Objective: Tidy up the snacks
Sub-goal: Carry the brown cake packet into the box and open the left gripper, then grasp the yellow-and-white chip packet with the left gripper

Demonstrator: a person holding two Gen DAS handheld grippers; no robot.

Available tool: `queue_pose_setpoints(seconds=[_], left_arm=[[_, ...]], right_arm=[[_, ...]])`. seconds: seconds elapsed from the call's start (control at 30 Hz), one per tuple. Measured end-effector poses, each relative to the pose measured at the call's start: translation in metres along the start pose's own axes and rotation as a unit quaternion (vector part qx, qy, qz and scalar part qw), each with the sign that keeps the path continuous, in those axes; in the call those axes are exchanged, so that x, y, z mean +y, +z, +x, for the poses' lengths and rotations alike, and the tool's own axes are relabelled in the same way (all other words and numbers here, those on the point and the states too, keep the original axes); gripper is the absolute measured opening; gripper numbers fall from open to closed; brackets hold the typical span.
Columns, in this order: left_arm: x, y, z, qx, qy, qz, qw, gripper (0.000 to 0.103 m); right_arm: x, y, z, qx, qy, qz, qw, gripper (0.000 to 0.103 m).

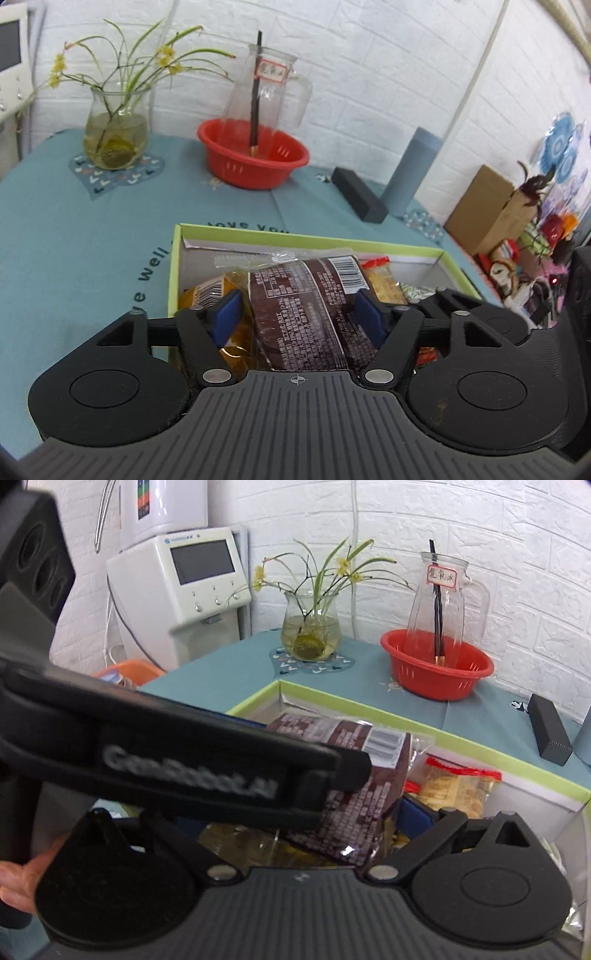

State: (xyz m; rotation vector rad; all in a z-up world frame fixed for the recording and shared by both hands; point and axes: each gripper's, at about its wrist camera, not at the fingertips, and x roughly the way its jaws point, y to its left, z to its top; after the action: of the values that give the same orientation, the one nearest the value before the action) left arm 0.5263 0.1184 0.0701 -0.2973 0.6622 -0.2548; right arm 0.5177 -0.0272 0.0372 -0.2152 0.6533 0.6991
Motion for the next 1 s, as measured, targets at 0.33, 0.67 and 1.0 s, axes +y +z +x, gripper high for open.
queue_pose_setpoints(seconds=[0.33,0.67,1.0], left_arm=[[-0.042,-0.033,-0.095,-0.091,-0.008,0.032,0.9953,0.075],[-0.029,-0.142,-0.093,0.018,0.019,-0.008,0.9996,0.064],[0.003,-0.111,-0.048,0.065,-0.023,-0.049,0.9964,0.040]], right_arm=[[0.028,-0.035,-0.123,-0.123,-0.032,0.001,0.992,0.102],[0.054,-0.136,-0.129,-0.035,0.009,0.077,0.996,0.102],[0.072,-0.086,-0.058,0.009,0.041,-0.058,0.997,0.102]])
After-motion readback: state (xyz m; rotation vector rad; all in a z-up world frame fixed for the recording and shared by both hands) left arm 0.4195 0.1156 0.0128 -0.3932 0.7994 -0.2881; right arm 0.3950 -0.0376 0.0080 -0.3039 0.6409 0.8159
